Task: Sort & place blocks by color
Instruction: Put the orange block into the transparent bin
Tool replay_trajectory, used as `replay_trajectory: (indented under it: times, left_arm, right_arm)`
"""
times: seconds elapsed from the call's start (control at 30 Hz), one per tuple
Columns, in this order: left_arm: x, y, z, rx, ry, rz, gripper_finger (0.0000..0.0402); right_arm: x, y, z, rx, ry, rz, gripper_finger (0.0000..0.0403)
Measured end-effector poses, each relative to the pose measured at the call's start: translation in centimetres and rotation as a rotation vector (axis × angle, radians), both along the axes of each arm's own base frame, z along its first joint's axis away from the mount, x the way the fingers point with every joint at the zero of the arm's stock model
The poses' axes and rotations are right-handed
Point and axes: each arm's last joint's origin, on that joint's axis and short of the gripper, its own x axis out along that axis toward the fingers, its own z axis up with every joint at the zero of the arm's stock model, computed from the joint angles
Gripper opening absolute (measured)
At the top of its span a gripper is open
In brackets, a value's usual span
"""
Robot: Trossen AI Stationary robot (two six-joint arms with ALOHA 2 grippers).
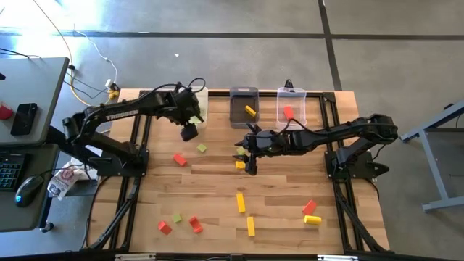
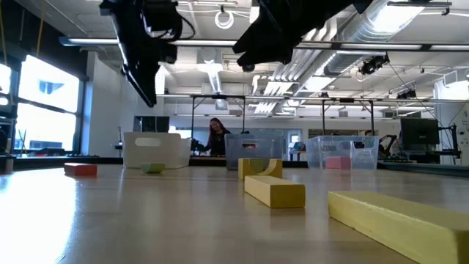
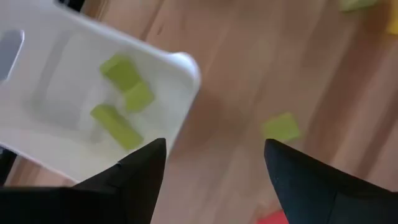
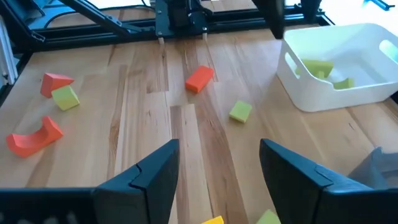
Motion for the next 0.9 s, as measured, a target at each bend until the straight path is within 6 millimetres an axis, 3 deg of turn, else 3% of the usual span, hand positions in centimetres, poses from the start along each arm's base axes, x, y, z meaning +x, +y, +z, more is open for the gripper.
replay_trajectory:
  times: [0.27,0.9]
  left_arm:
    - [0.3,-4.3,1.7,0.018,-0.040,-0.156,0.0258]
    - [1.8,-14.1,1.6,-0.003,-0.007,-0.586,0.0258]
  right_arm:
    - [0.1,0.0,0.2,0.003,-0.018,-0.001,0.0209]
    - [0.1,0.0,0.1,0.008,-0.018,-0.005,0.0209]
